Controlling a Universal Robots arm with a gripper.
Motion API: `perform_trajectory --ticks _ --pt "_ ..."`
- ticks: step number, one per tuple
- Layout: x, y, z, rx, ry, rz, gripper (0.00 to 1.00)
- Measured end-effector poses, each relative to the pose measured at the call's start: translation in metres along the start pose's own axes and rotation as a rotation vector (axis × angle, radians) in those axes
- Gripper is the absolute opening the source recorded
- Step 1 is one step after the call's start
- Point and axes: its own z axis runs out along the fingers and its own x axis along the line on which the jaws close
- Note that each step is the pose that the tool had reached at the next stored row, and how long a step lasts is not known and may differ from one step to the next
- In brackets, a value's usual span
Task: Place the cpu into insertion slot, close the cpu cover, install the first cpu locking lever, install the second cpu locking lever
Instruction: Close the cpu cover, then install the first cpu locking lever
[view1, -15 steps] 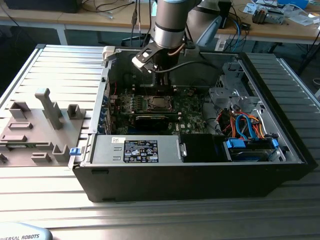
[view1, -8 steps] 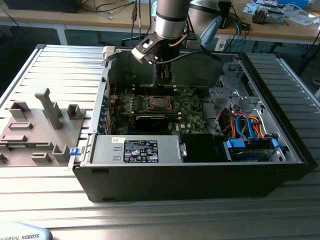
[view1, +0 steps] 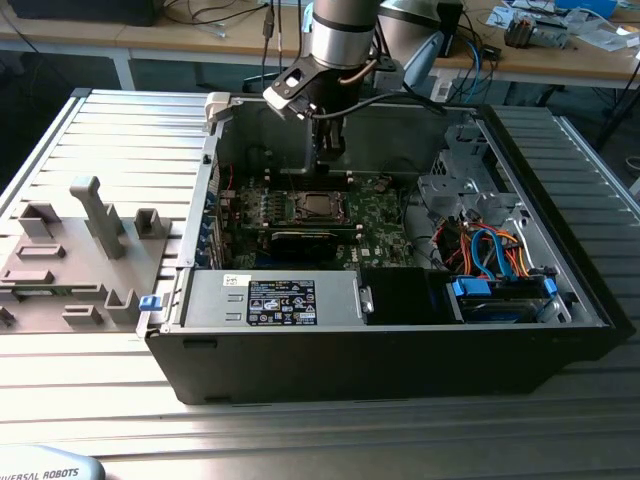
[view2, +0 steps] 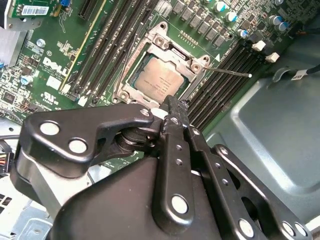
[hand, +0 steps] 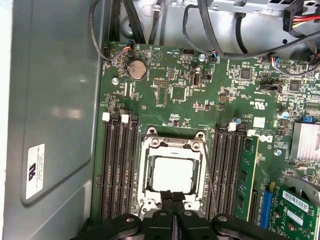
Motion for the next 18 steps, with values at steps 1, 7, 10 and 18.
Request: perform_trajectory --ticks 1,7,10,18 --pt "0.0 0.0 0.0 -0.0001 0.0 0.0 0.11" --pt "0.0 0.0 -0.0001 -0.0001 0.0001 -0.003 0.11" --pt "0.0 0.0 -0.0001 -0.0004 -0.0009 -0.019 0.11" --pt "0.0 0.0 -0.0001 -0.0012 -0.0027 -0.054 0.11"
